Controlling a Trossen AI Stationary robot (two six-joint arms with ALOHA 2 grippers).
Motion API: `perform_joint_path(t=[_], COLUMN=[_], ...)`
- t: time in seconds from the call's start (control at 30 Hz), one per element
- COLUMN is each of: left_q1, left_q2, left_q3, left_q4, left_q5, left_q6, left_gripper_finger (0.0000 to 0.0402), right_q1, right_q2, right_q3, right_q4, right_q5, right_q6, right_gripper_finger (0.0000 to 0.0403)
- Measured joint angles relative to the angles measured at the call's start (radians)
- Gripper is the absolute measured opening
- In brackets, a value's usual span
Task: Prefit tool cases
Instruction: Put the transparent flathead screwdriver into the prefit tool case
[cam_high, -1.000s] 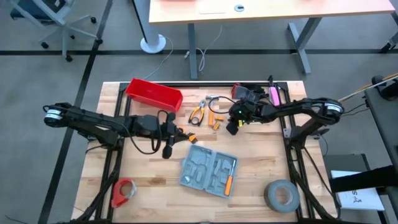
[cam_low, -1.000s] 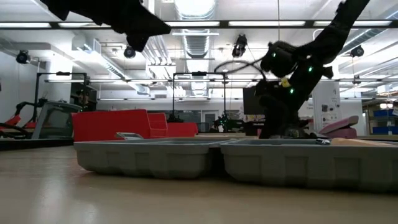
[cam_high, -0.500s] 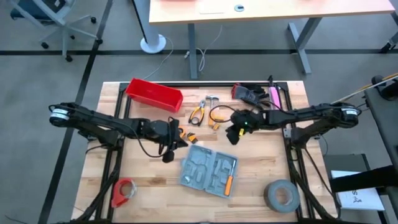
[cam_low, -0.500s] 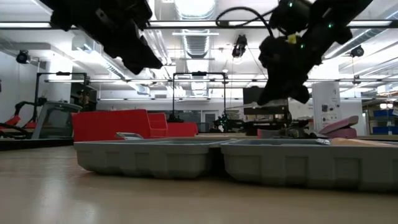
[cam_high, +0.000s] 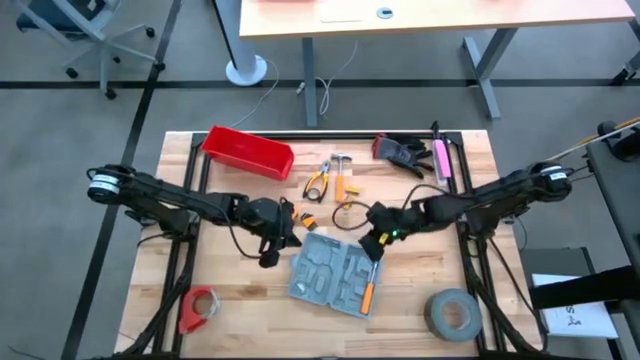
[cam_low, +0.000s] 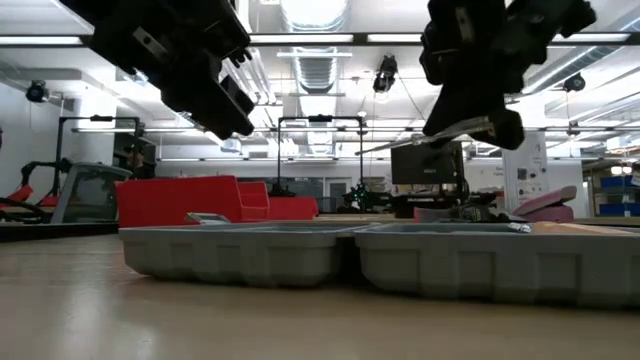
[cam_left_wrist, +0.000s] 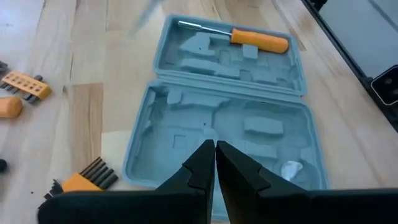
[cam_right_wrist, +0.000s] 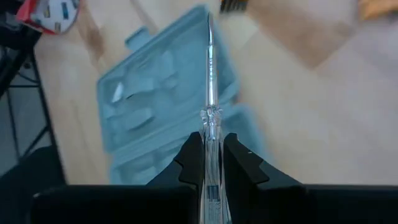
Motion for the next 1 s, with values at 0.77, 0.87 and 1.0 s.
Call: perform_joint_path(t=[0.77, 0.87, 1.0], left_q1=[-0.027, -0.027, -0.027], left_q2=[-0.003, -0.004, -0.013], left_q3=[0.000, 0.000, 0.000], left_q4=[0.027, 0.047, 0.079], left_q5=[-0.037, -0.080, -0.133], left_q6=[0.018, 0.017, 0.017], left_gripper_finger=[0.0021, 0.0021, 0.0021], right_q1=[0.246, 0.265, 0.291], right_q2=[0.340, 0.380, 0.416], right_q3=[0.298, 0.355, 0.402], right_q4=[-0.061, -0.158, -0.222], right_q5=[0.109, 0.127, 0.171], right_q6=[0.421, 0.485, 0.595], right_gripper_finger=[0.0023, 0.0028, 0.0025])
